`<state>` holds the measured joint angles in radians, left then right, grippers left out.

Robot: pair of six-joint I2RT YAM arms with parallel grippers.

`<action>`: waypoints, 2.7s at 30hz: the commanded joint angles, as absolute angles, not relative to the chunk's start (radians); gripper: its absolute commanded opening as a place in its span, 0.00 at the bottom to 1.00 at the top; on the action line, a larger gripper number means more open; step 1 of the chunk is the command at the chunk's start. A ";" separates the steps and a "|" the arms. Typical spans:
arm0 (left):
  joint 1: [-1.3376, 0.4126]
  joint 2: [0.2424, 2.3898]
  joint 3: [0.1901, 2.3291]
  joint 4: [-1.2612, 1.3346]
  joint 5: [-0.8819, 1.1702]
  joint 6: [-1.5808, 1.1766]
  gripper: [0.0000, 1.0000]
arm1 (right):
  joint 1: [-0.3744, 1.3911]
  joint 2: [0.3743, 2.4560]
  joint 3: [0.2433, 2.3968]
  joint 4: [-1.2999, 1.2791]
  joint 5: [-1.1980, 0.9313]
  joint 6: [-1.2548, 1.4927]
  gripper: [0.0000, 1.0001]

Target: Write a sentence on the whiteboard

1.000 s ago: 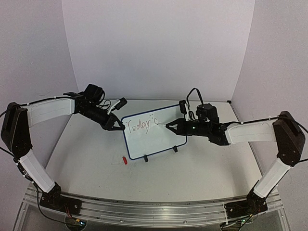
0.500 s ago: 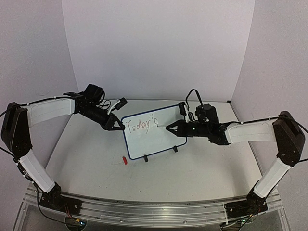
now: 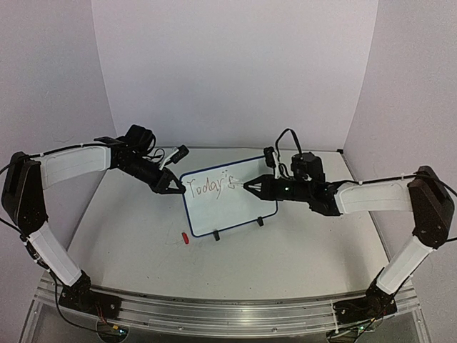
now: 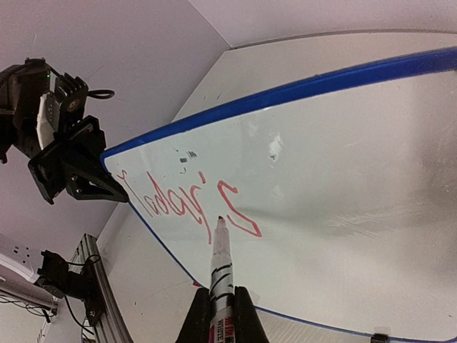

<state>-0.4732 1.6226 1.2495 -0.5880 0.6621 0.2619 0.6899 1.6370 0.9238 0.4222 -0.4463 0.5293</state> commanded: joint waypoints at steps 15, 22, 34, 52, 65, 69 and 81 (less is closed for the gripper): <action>-0.482 1.652 1.270 -0.604 0.570 0.297 0.00 | 0.676 1.538 0.891 0.430 -0.301 0.507 0.00; -0.483 1.653 1.270 -0.604 0.568 0.296 0.00 | 0.673 1.567 0.914 0.423 -0.292 0.500 0.00; -0.483 1.652 1.270 -0.606 0.567 0.299 0.00 | 0.671 1.573 0.893 0.406 -0.244 0.498 0.00; -0.484 1.653 1.270 -0.606 0.566 0.298 0.00 | 0.670 1.491 0.839 0.387 -0.277 0.506 0.00; -0.485 1.652 1.271 -0.606 0.566 0.298 0.00 | 0.670 1.511 0.892 0.388 -0.246 0.490 0.00; -0.485 1.653 1.270 -0.606 0.566 0.298 0.00 | 0.670 1.527 0.905 0.394 -0.239 0.482 0.00; -0.485 1.655 1.270 -0.605 0.566 0.299 0.00 | 0.670 1.550 0.886 0.399 -0.213 0.484 0.00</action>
<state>-0.4789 1.6226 1.2533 -0.5949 0.6553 0.2626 0.6727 1.5378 0.8742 0.3737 -0.2327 0.4969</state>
